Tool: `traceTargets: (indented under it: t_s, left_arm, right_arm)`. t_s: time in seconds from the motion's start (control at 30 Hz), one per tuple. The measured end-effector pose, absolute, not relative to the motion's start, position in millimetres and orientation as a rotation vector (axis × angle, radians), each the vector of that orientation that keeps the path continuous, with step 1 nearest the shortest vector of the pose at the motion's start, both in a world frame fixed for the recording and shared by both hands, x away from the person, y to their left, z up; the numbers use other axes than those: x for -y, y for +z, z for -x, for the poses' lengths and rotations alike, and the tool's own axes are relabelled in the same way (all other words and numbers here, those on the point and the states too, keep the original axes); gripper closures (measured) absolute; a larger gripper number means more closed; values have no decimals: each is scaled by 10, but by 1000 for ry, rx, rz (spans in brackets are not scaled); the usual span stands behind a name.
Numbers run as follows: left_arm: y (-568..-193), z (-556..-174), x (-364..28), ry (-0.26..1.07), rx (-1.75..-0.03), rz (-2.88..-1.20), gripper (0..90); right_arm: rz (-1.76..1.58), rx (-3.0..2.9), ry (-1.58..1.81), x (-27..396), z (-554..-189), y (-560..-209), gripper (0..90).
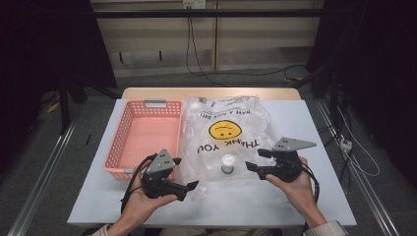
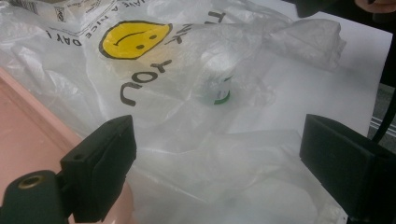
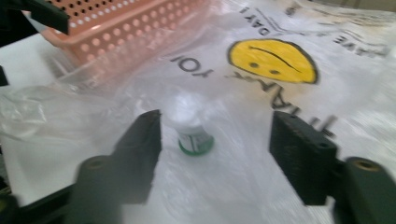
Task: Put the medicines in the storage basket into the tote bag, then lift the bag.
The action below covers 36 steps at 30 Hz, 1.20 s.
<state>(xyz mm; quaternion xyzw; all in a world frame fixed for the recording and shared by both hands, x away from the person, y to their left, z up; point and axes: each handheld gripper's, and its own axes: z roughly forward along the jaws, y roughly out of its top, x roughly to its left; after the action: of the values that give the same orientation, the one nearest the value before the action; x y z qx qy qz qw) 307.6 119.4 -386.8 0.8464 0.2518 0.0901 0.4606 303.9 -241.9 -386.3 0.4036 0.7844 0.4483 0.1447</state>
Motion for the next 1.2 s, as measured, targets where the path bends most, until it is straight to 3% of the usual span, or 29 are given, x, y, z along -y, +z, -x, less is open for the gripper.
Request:
traceTargets:
  t_s: [0.1,0.2,0.43,0.77,0.9,0.97,1.13,1.2]
  left_arm:
    - [-3885,-3041,-1210,225,-623,-2089,102]
    - [-3907,-3034,-1195,239,-603,-2106,98]
    - [-3967,-2962,-1204,211,-559,-2118,97]
    - [-4049,-2664,-1222,199,-526,-2170,109]
    - [-4144,-2644,-1150,198,-504,-2195,155]
    - [-4173,-2633,-1120,224,-484,-2200,258]
    - [-4321,-2646,-1059,138,-499,-2244,399]
    - [-4346,-2673,-1025,131,-488,-2256,404]
  right_arm:
    - [-1191,-2240,1261,2535,-2940,-3894,260]
    - [-1219,-2243,1213,2632,-2871,-3948,295]
    - [-1303,-2212,1150,2845,-2728,-4031,206]
    - [-1305,-2222,1081,2914,-2508,-4073,209]
    - [-1310,-2231,1073,2996,-2415,-4137,219]
    - [-1331,-2218,1075,3048,-2372,-4158,222]
    - [-1363,-2251,1000,3123,-2324,-4265,268]
    - [-1373,-2284,961,3113,-2336,-4325,287]
